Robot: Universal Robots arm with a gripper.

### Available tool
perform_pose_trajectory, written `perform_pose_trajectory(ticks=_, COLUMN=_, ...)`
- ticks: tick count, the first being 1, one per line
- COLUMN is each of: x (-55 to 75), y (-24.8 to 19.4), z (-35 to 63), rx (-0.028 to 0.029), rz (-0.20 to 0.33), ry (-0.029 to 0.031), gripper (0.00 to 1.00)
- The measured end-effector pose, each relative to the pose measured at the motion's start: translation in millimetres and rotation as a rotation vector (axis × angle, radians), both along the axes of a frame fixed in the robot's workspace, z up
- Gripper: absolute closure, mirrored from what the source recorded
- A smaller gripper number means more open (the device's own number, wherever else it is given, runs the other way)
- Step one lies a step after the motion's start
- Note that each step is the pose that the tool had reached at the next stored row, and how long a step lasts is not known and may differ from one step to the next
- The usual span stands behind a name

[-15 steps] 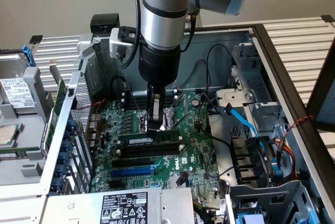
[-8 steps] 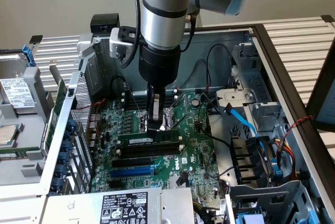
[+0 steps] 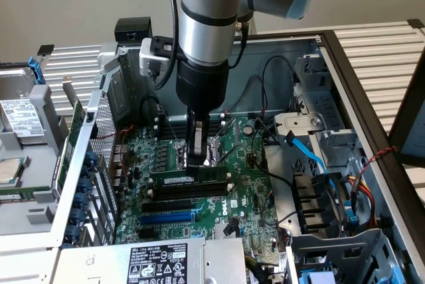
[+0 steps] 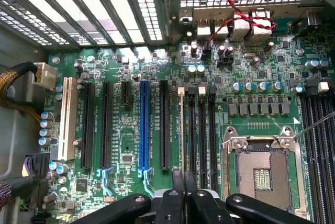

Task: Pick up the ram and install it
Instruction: 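Insert the ram into the slot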

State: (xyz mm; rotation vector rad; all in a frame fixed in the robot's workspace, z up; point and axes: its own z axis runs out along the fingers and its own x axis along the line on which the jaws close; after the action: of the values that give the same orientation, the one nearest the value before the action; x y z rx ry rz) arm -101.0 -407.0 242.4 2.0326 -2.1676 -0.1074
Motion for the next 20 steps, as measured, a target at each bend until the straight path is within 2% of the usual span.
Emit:
perform_pose_trajectory(ticks=11, x=0.2, y=0.1, z=-2.0, rx=0.0001, rz=0.0, ry=0.0, gripper=0.88)
perform_pose_trajectory(ticks=14, x=0.3, y=2.4, z=-2.1, rx=-0.0001, rz=0.0, ry=-0.0001, gripper=0.88)
perform_pose_trajectory(ticks=20, x=0.3, y=2.5, z=-2.1, rx=-0.0002, rz=0.0, ry=-0.0001, gripper=0.88)
